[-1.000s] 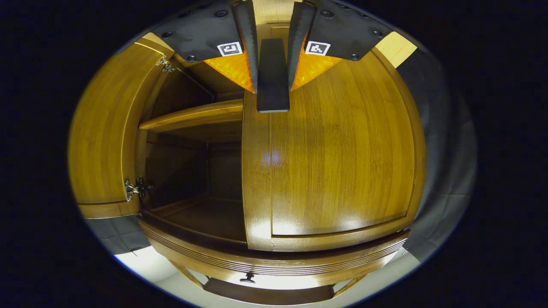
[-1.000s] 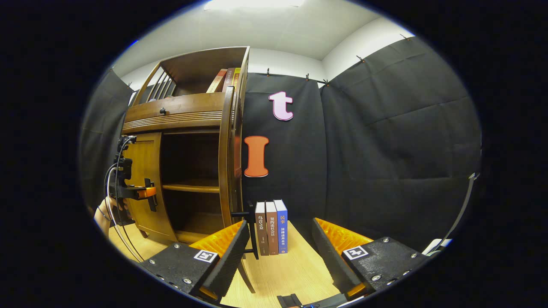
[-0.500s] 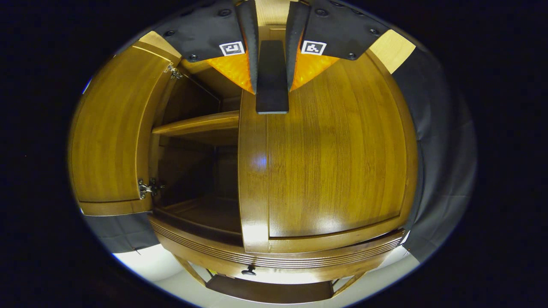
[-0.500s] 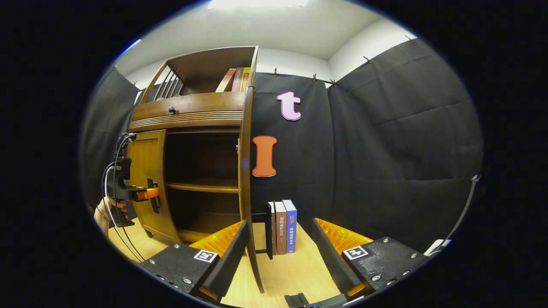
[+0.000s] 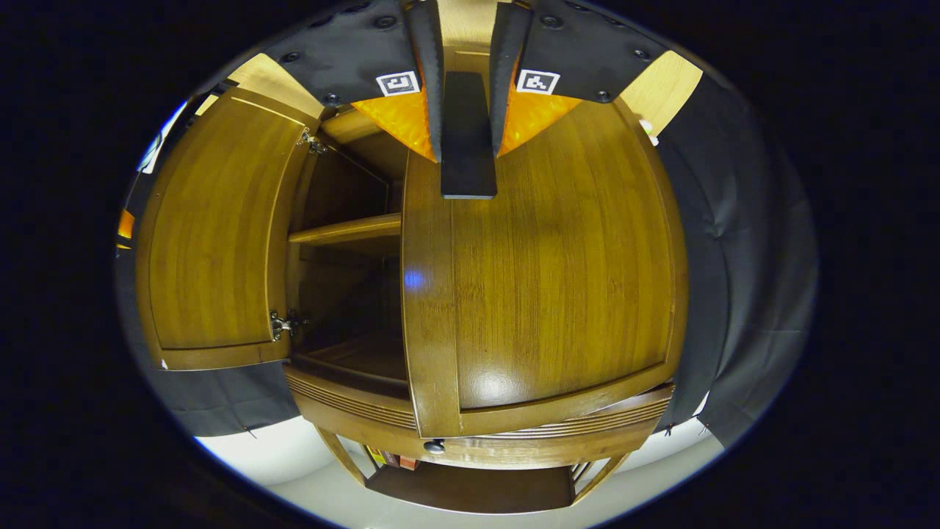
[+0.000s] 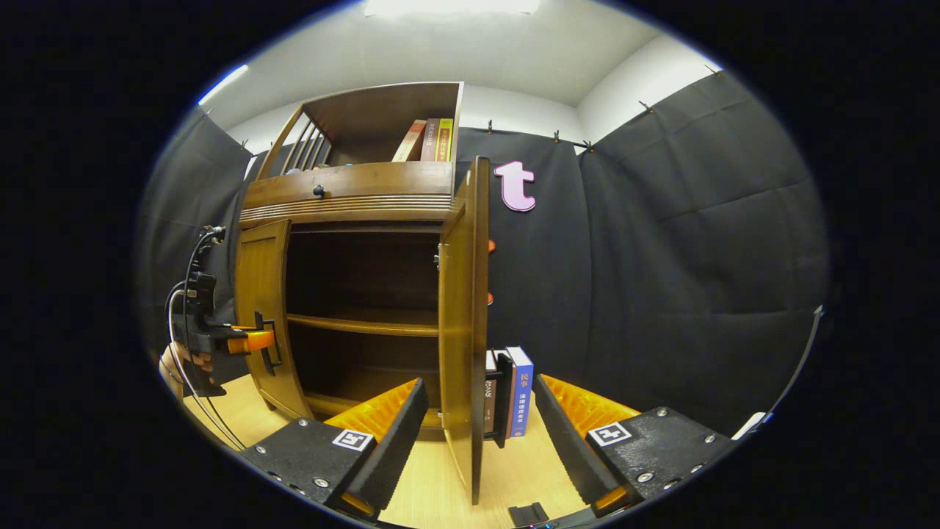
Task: Open the right door of the double-door shoe cabinet with the right hand, and open the left door with the left hand.
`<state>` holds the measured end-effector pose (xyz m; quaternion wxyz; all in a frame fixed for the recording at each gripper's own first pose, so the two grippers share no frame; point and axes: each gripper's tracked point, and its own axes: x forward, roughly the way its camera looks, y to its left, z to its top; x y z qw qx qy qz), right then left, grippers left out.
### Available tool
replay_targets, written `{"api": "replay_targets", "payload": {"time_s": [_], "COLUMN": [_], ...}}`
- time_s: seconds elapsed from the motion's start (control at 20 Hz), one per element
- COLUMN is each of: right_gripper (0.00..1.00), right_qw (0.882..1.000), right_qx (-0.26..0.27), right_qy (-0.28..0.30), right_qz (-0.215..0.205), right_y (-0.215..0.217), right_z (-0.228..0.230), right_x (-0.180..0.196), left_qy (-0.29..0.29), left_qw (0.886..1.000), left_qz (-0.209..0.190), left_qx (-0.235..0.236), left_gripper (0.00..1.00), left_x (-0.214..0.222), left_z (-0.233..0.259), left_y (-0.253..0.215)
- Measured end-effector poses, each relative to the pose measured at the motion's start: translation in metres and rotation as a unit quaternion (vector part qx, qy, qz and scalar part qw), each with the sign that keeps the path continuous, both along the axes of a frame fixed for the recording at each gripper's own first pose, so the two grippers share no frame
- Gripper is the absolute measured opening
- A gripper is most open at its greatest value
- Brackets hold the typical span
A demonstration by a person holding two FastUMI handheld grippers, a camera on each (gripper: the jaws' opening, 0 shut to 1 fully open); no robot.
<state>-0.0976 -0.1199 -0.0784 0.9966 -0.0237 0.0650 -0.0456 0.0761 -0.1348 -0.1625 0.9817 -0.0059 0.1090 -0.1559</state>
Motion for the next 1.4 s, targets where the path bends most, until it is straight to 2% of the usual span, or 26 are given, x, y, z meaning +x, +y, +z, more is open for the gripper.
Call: {"api": "replay_targets", "payload": {"time_s": [0.35, 0.4, 0.45, 0.7, 0.95, 1.0, 1.1, 1.15, 1.4], "right_gripper": [0.91, 1.0, 1.0, 1.0, 1.0, 0.91, 0.91, 1.0, 1.0], "right_qw": [1.0, 1.0, 0.999, 0.999, 0.998, 0.998, 0.997, 0.996, 0.994], "right_qx": [-0.001, -0.002, -0.002, -0.003, 0.0, 0.0, 0.003, 0.004, 0.008], "right_qy": [-0.001, -0.001, -0.001, 0.003, 0.005, 0.005, 0.005, 0.004, 0.004], "right_qz": [0.027, 0.03, 0.033, 0.049, 0.066, 0.07, 0.081, 0.086, 0.106], "right_y": [0.034, 0.038, 0.042, 0.061, 0.08, 0.084, 0.095, 0.1, 0.118], "right_z": [0.002, 0.003, 0.003, -0.002, -0.002, -0.002, -0.003, -0.002, -0.004], "right_x": [0.007, 0.009, 0.01, 0.013, 0.019, 0.019, 0.021, 0.022, 0.028], "left_qy": [0.0, 0.0, 0.0, -0.005, -0.01, -0.01, -0.013, -0.011, -0.013], "left_qw": [1.0, 1.0, 1.0, 1.0, 1.0, 1.0, 1.0, 1.0, 1.0], "left_qz": [-0.006, -0.007, -0.008, -0.012, -0.007, -0.006, -0.005, -0.005, 0.011], "left_qx": [-0.005, -0.006, -0.006, -0.003, 0.001, 0.002, -0.004, -0.008, -0.01], "left_gripper": [0.35, 0.36, 0.33, 0.36, 0.33, 0.34, 0.31, 0.29, 0.29], "left_x": [-0.029, -0.033, -0.037, -0.057, -0.075, -0.078, -0.08, -0.084, -0.101], "left_z": [0.004, 0.005, 0.005, 0.008, 0.01, 0.01, 0.014, 0.013, 0.016], "left_y": [0.021, 0.024, 0.027, 0.047, 0.072, 0.075, 0.082, 0.089, 0.121]}}
